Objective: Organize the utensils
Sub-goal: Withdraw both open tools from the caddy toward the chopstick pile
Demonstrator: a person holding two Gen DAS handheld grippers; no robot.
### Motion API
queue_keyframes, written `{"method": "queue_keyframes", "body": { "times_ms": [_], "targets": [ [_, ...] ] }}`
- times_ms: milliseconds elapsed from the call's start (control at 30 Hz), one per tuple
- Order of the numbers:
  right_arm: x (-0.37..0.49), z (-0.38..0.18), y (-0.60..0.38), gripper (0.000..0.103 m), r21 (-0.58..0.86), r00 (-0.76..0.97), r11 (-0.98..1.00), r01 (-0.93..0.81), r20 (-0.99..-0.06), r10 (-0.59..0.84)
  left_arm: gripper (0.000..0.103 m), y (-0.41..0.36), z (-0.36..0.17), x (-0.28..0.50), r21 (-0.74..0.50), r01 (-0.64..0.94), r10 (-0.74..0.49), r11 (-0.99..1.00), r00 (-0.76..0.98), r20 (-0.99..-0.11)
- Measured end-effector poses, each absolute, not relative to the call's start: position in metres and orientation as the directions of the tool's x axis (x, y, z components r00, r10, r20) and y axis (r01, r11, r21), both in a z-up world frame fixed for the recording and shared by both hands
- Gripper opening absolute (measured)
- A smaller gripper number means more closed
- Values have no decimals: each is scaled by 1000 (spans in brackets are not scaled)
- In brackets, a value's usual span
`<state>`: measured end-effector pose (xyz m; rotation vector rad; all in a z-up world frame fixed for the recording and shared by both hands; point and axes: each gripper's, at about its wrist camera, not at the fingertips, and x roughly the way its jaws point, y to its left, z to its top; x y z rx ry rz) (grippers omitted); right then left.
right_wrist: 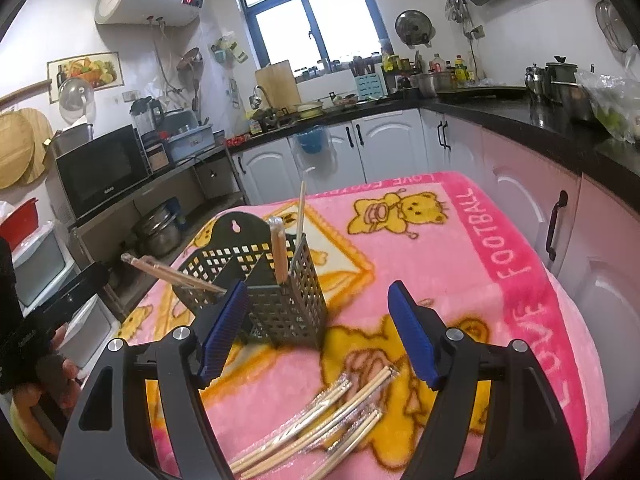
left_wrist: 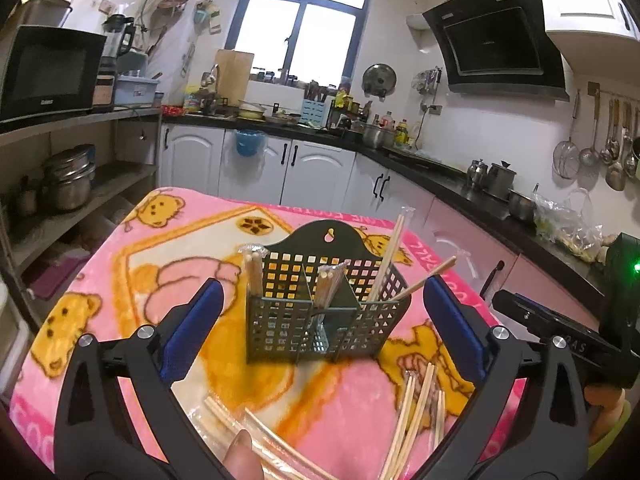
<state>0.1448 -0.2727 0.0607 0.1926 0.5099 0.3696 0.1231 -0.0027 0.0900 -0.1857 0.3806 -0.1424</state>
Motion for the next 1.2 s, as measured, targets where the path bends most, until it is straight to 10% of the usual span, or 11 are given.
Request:
{"method": "queue_keyframes", "body": {
  "times_ms": [1200],
  "targets": [
    [120, 13, -242, 70, 222, 703, 903, -368, -569, 427, 92, 45, 35, 108, -274, -52, -99, 960, 854, -511]
  ]
}}
